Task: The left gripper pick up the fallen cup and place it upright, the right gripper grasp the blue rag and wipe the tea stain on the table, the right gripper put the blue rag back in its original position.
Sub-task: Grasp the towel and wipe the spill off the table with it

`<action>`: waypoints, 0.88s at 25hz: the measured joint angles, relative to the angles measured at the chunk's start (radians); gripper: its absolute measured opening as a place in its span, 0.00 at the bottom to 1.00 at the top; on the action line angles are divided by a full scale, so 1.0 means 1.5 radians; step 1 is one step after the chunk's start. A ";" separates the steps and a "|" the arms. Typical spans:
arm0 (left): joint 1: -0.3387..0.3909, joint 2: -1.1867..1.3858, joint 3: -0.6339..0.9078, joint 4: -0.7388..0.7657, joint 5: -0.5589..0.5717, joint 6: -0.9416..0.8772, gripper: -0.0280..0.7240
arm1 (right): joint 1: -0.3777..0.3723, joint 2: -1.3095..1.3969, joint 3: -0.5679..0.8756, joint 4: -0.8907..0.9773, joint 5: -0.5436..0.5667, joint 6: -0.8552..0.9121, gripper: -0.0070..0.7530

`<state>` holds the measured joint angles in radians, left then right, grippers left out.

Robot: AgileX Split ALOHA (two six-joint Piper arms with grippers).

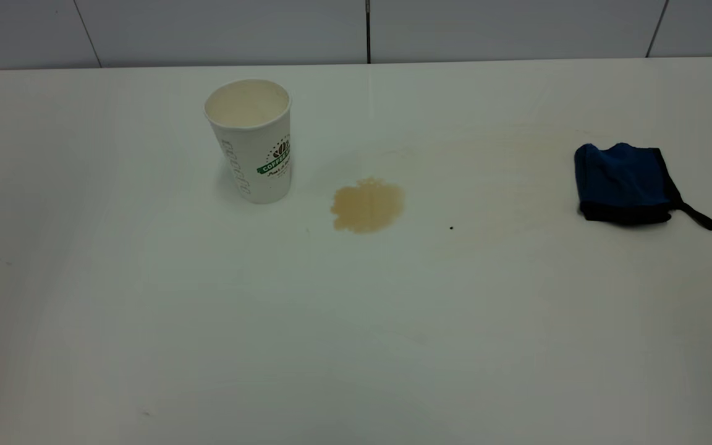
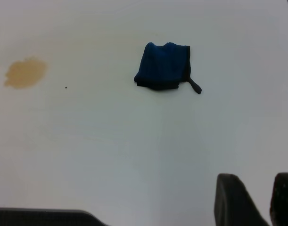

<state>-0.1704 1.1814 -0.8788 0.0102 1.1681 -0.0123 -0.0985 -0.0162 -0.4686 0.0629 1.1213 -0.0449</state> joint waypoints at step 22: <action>0.139 -0.683 0.248 0.015 -0.023 -0.030 0.57 | 0.000 0.000 0.000 0.000 0.000 0.000 0.32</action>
<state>0.0374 0.1568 -0.5066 0.0324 1.1343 -0.0580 -0.0985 -0.0162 -0.4686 0.0629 1.1213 -0.0449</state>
